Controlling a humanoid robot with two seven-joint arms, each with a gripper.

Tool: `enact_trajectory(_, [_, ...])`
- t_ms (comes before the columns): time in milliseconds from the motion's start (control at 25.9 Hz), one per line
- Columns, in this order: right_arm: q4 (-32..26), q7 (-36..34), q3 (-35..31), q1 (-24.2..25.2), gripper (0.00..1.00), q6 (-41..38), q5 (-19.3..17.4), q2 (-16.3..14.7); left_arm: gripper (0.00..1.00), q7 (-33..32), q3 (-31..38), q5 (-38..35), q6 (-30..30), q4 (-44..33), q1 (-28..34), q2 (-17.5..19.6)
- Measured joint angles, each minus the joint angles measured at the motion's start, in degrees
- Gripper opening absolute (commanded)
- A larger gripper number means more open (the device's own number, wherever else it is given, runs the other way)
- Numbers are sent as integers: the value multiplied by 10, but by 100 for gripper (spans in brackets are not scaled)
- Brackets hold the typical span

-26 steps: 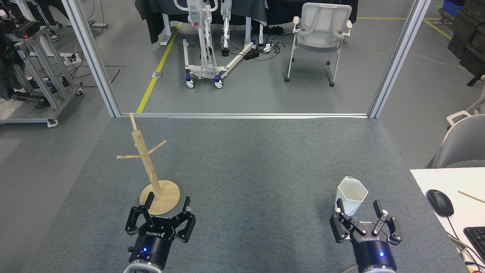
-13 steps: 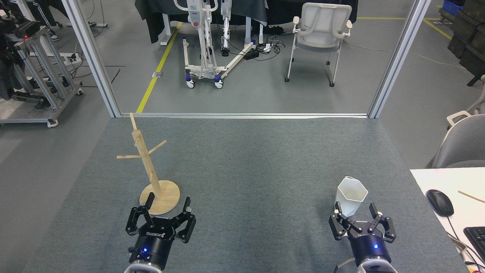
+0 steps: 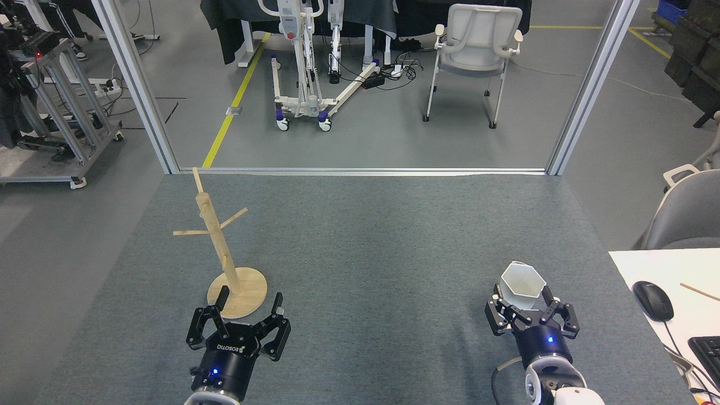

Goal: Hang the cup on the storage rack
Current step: 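Lift the white cup slightly with the right gripper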

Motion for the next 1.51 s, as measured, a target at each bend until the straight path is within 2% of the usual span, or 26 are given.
enact_trajectory(348, [50, 0, 1, -43, 99, 0, -2, -2, 100, 0, 0, 0, 0, -2, 2, 0])
enact_trajectory(773, [69, 1, 2, -50, 99, -4, -2, -11, 100, 0, 0, 1, 0, 0, 3, 0])
enact_trajectory(1353, [130, 2, 8, -89, 99, -10, -3, -16, 100, 0, 0, 1, 0, 3, 4, -1])
enact_trajectory(1508, [144, 1, 17, -101, 99, -11, -15, -16, 100, 0, 0, 1, 0, 3, 3, -1])
